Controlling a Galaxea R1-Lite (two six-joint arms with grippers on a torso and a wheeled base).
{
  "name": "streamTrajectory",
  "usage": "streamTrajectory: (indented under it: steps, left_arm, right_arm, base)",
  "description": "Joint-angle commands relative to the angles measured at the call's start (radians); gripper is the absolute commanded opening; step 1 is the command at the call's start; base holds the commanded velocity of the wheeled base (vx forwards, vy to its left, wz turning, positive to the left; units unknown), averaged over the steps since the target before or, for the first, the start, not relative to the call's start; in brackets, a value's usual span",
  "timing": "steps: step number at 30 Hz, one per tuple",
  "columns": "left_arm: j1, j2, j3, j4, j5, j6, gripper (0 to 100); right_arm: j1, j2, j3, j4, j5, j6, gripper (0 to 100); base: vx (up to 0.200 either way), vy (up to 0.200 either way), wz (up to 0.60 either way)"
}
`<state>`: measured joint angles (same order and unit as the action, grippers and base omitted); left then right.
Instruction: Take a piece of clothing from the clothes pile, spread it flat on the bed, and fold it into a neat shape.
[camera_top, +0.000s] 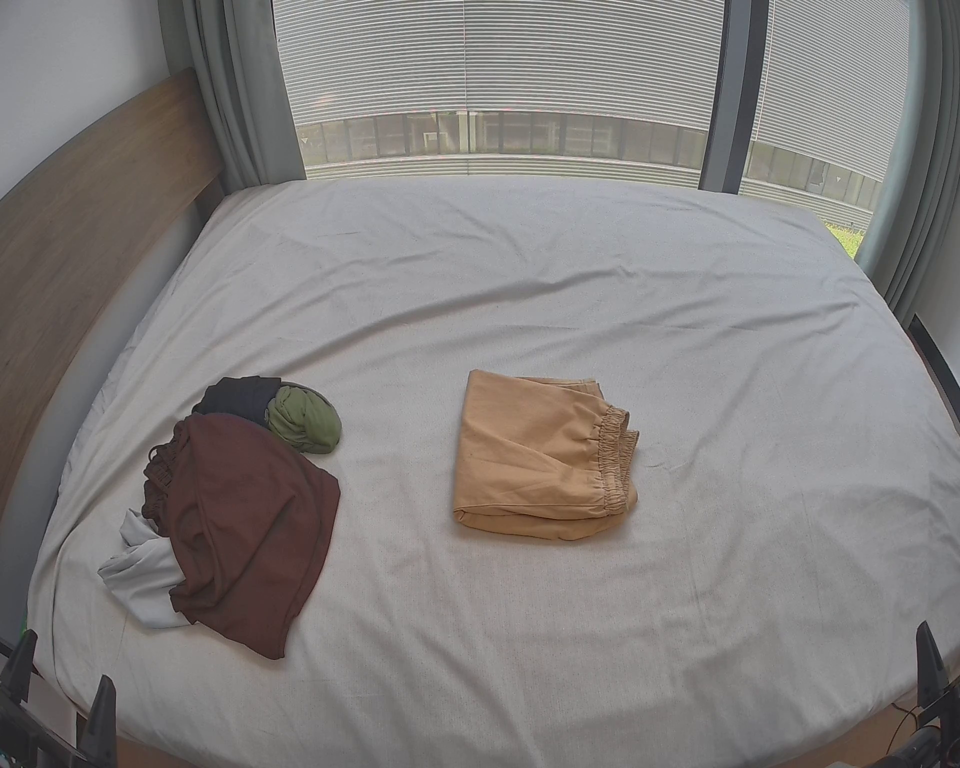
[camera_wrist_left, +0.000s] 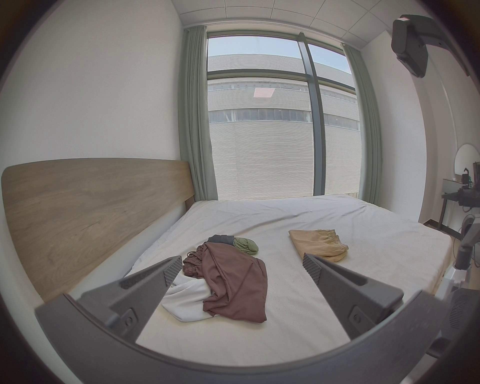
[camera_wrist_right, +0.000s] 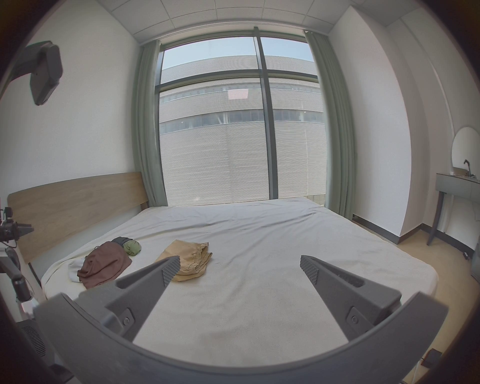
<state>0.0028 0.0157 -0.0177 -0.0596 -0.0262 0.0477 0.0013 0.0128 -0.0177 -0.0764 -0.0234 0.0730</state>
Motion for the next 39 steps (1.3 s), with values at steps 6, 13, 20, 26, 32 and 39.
streamTrajectory:
  steps: [6,13,20,26,32,39]
  left_arm:
    - [-0.001,-0.016,0.018,0.066,0.026,-0.031,100]
    - [-0.003,-0.016,0.018,0.055,0.025,-0.035,100]
    - [-0.003,-0.016,0.018,0.055,0.026,-0.038,100]
    - [-0.003,-0.016,0.018,0.055,0.026,-0.038,100]
    - [-0.003,-0.016,0.018,0.055,0.026,-0.038,100]
    - [-0.003,-0.016,0.018,0.055,0.026,-0.038,100]
  right_arm:
    - [0.002,-0.013,0.018,0.026,-0.029,-0.094,100]
    - [0.003,0.027,0.008,0.098,0.019,-0.07,100]
    - [0.006,0.013,0.013,0.083,0.022,-0.07,100]
    - [0.005,0.007,0.013,0.086,0.023,-0.07,100]
    - [0.005,0.004,0.013,0.084,0.022,-0.07,100]
    - [0.003,0.003,0.013,0.083,0.022,-0.07,100]
  base:
    - [0.0,0.0,0.0]
    - [0.0,0.0,0.0]
    - [0.0,0.0,0.0]
    - [0.0,0.0,0.0]
    - [0.0,0.0,0.0]
    - [0.0,0.0,0.0]
